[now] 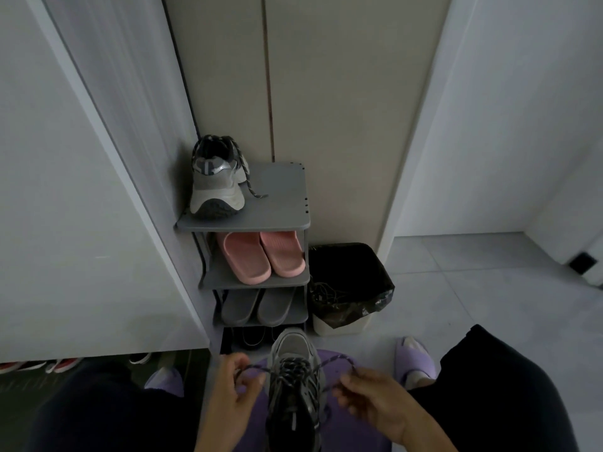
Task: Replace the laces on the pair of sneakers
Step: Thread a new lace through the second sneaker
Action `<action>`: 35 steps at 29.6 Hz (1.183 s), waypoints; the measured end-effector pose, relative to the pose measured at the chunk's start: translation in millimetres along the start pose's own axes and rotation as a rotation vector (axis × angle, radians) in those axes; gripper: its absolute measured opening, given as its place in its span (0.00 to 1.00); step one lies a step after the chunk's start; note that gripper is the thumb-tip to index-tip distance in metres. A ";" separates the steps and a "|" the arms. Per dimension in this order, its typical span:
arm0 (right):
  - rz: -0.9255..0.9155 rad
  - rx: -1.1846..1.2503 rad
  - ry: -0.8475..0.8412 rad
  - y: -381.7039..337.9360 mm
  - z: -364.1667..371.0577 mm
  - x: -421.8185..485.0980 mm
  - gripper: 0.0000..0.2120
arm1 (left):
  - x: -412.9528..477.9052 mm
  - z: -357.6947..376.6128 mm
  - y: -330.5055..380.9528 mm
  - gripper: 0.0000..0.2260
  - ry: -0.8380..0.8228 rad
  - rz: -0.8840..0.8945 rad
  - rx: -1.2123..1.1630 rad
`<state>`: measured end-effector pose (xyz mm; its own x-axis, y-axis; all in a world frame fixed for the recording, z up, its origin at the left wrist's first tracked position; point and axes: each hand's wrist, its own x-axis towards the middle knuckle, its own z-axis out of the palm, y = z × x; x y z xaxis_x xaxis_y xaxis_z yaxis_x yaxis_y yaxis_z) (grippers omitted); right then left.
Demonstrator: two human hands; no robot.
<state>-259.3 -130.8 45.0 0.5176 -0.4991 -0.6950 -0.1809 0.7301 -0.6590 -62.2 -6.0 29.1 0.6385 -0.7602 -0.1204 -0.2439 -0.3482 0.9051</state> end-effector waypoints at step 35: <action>-0.473 -0.606 0.086 20.2 25.4 12.8 0.12 | -31.4 55.0 -8.7 0.09 0.027 0.346 0.453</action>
<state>-235.0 -110.6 30.1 0.5918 -0.7466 -0.3040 -0.3956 0.0596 -0.9165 -120.3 -9.2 2.6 0.4830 -0.8594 0.1676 -0.7268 -0.2867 0.6242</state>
